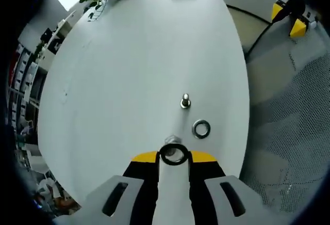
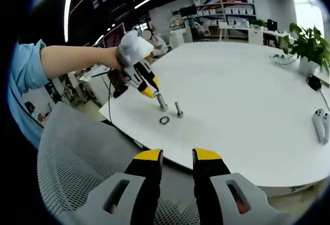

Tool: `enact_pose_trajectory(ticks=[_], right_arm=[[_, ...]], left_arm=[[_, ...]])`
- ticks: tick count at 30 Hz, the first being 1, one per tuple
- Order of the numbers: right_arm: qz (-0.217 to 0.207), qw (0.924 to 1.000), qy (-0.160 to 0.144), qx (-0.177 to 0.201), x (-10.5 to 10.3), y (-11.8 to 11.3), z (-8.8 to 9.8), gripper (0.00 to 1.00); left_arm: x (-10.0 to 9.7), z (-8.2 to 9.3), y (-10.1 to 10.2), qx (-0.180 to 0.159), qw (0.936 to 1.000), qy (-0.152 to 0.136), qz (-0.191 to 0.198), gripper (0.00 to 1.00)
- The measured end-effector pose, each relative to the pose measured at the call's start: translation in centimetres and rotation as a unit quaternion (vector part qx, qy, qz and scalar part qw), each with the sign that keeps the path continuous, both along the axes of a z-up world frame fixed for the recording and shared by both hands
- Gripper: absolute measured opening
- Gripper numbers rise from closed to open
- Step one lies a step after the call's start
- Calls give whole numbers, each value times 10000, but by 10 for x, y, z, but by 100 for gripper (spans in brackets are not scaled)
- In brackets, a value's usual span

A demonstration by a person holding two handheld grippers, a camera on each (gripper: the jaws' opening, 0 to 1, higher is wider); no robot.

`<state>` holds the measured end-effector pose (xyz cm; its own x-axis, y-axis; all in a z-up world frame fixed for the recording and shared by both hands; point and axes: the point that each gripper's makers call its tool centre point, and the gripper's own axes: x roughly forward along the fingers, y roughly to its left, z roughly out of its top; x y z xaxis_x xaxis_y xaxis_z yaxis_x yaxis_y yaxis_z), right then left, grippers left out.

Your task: Place the washer onto the threaded stud by aligning its center hole with the stud, sliding it down to the base, and recovering from edge contact or off-axis alignment until the washer reaches the visible bottom stop.

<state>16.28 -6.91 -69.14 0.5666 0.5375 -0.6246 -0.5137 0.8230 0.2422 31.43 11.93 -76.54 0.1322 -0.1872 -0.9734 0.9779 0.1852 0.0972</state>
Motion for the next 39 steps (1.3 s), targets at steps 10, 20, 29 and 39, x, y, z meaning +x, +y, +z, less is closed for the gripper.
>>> enact_pose_trajectory(ticks=[10,20,29,39], right_arm=[[10,10000,19,3,0,0,0,25],[-4,10000,41,10,0,0,-1,25],[-32,10000,79,29,-1,-1,-2,25],[-42,9999,94,31,0,-1,-2,25]], left_arm=[[5,-10,-1,152,9999,-46,-21,19],[5,-40,-2,478,9987,98,-150,19],[4,-65,-2,647,9975,244,-143,19],[2,-58,5,512,9978,420,46,20]])
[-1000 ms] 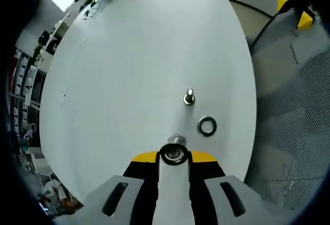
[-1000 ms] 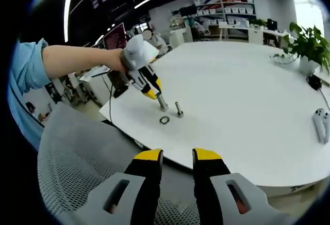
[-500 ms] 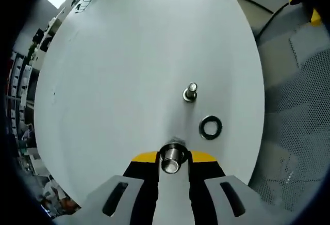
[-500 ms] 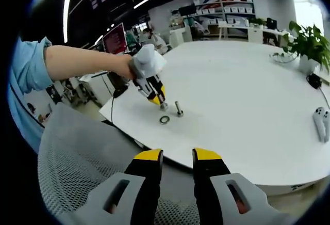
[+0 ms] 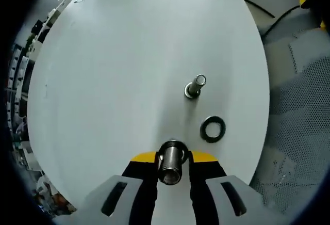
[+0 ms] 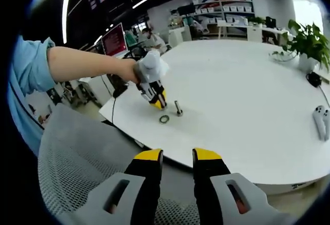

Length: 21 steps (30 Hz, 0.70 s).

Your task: Place the washer onto the threaded stud by aligning its center hole with the stud, sliding it down to the base, and recovering from edge contact or off-axis alignment until the washer reaches the visible bottom stop.

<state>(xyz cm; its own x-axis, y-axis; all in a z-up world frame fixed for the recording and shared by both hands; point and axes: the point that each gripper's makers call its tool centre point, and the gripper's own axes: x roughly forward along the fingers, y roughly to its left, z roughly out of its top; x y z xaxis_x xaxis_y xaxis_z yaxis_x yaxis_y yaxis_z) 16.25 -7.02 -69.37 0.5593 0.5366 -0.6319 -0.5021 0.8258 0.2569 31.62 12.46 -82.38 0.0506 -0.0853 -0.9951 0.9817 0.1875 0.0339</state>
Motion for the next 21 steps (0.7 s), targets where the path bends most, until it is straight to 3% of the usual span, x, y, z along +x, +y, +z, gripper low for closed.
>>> enact_pose_trajectory(ticks=[7,11,13,16,21], right_arm=[[9,10000,13,-19,0,0,0,25],[8,10000,12,-23,0,0,0,25],[1,10000,8,-18,0,0,0,25],[-3,10000,8,-14,0,0,0,25],[-33,10000,12,3,0,-1,0,26]], left_arm=[[2,14,3,-283,9994,-174,22,23],[-1,31,-8,-779,9963,-207,288,28],[-6,42,-16,-979,9948,-186,213,30],[-12,55,-20,-976,9947,-313,-45,31],[-18,64,-29,-1124,9929,-351,-159,33]])
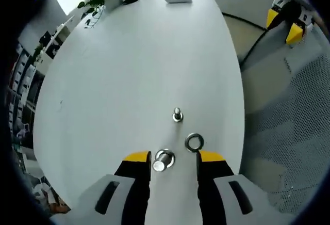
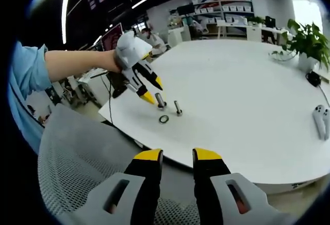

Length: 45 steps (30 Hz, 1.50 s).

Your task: Place the washer onto the threaded stud by aligning its center hole with the stud, sliding it down to the base, and recovering from edge contact or off-axis alignment until the washer reaches the visible bottom stop.

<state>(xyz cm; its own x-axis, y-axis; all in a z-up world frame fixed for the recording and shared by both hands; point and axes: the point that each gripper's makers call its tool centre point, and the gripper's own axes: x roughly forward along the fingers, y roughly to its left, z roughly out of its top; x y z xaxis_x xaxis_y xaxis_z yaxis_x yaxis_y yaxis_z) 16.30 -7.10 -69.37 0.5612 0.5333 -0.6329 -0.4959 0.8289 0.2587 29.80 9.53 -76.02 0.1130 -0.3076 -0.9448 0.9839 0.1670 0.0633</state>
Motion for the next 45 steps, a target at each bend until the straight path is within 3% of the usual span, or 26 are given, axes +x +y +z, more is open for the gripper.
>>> enact_pose_trajectory(ticks=[12,14,21,29,31,38,45], right_arm=[[-39,10000,18,42,-1,0,0,26],[-36,10000,21,44,-1,0,0,26],[-43,10000,23,53,-1,0,0,26],[-15,10000,36,58,-1,0,0,26],[-5,10000,49,50,-1,0,0,26],[6,10000,42,67,-1,1,0,26],[-32,9999,16,125,-1,1,1,26]], left_arm=[[-37,-30,-17,356,9970,296,-623,34],[-42,-37,-16,519,9938,347,-917,31],[-36,-63,-13,888,9910,364,-928,30],[-33,-82,-11,1040,9900,445,-848,30],[-28,-80,-14,984,9908,307,-881,30],[-29,-80,-12,966,9916,345,-791,31],[-37,-79,-13,855,9926,302,-808,22]])
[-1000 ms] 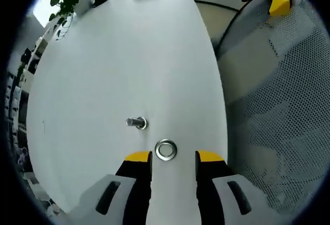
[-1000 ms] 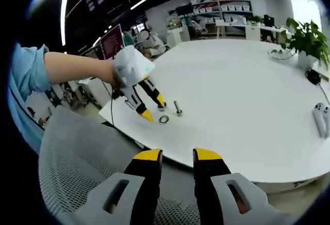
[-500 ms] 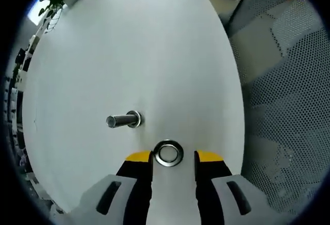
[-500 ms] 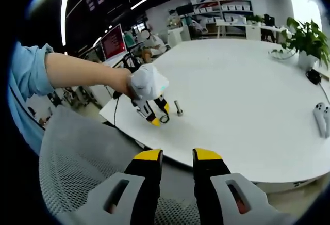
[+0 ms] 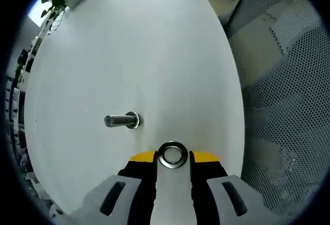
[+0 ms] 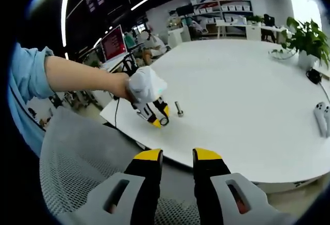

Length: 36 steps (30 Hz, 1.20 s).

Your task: Place the washer onto the threaded stud by aligning its center hole with the stud, sliding it down to the base, and recovering from edge contact or off-axis alignment until the washer reaches the visible bottom stop.

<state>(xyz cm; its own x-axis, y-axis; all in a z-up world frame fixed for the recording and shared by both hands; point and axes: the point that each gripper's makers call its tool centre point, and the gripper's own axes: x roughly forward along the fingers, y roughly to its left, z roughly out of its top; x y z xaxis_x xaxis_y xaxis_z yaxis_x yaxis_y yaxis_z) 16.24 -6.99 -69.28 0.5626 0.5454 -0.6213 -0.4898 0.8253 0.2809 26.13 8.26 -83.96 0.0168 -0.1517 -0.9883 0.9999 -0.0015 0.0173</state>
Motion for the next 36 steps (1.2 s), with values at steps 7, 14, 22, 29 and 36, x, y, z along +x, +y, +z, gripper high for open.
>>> enact_pose_trajectory(ticks=[7,14,22,29,36], right_arm=[[8,10000,-13,13,0,1,1,26],[4,10000,-22,25,0,1,1,26],[13,10000,-36,28,0,1,1,26],[28,10000,-42,21,0,2,1,26],[26,10000,-51,31,0,2,2,26]], left_arm=[[-1,0,1,-22,10000,-10,87,20],[3,3,3,-91,9995,-79,304,19],[4,19,2,-247,9984,-11,515,19],[8,34,13,-216,9979,-86,598,19],[18,63,24,-420,9952,-234,854,19]])
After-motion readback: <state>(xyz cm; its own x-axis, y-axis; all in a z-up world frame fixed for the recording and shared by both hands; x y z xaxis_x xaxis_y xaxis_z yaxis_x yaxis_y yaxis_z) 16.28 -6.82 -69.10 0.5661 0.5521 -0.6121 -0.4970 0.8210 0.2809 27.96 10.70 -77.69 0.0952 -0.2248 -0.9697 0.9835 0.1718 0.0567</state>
